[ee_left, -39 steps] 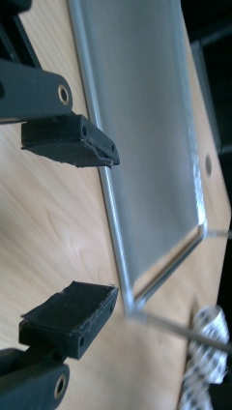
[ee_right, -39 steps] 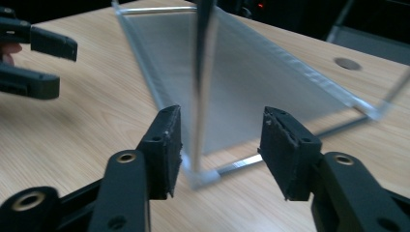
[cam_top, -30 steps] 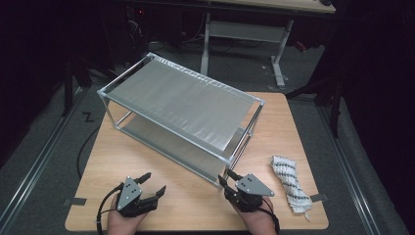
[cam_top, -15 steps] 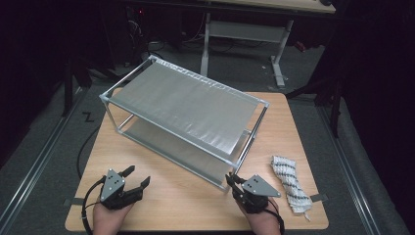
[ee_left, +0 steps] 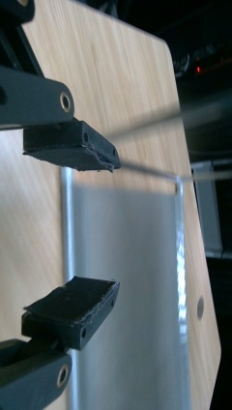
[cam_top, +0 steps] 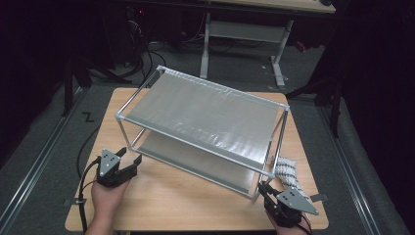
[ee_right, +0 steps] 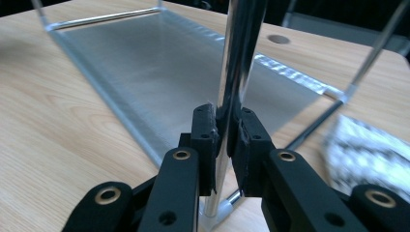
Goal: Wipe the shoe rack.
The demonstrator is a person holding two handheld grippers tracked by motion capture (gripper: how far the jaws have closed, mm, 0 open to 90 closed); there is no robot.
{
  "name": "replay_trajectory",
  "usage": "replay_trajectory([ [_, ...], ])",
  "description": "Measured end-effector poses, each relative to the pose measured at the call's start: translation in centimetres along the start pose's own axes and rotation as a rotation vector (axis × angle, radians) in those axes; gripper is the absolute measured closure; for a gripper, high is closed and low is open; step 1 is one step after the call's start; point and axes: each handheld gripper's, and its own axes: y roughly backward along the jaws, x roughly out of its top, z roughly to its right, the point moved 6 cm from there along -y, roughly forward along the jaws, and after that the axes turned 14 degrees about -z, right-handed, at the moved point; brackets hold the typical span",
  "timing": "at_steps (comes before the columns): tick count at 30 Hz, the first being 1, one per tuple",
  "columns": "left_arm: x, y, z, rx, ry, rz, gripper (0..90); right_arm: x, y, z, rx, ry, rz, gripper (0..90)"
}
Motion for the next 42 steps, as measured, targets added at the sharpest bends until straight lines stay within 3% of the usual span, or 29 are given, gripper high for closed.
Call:
replay_trajectory([
  [7, 1.6, -2.1, -2.3, 0.047, 0.006, 0.012, 38.2, -1.2, 1.2, 1.8, -0.012, -0.042, 0.002, 80.7],
  [11, 2.2, -3.5, -2.5, 0.030, 0.010, -0.014, 40.2, -1.4, 1.5, 2.2, -0.014, -0.057, 0.002, 80.6],
  [15, 2.2, -3.9, -2.6, 0.031, 0.025, -0.011, 56.3, -1.5, 1.5, 2.2, -0.014, -0.055, 0.003, 80.7],
  [17, 2.2, -3.6, -2.6, 0.063, -0.008, -0.003, 66.5, -1.5, 1.5, 2.2, -0.016, -0.054, 0.002, 80.7],
  [18, 2.2, -3.4, -2.4, 0.064, -0.028, -0.003, 75.9, -1.5, 1.5, 2.1, -0.016, -0.054, 0.002, 80.8],
  [19, 2.1, -3.2, -2.4, 0.073, -0.038, -0.005, 78.8, -1.5, 1.5, 2.1, -0.020, -0.053, 0.004, 80.8],
  [23, 1.6, -2.4, -2.2, 0.086, -0.035, 0.008, 79.2, -1.4, 1.4, 2.2, -0.026, -0.061, 0.005, 80.9],
  [27, 0.5, -0.6, -2.4, 0.093, -0.031, 0.009, 79.2, -0.9, 0.6, 2.6, -0.019, -0.070, 0.017, 80.9],
  [34, -1.4, 2.0, -2.7, 0.115, -0.011, -0.003, 79.3, 1.0, -1.9, 3.5, -0.030, -0.077, 0.025, 80.8],
  [42, -2.6, 3.2, -1.8, 0.120, -0.014, -0.011, 79.1, 2.9, -4.5, 5.0, -0.066, -0.088, 0.021, 80.7],
])
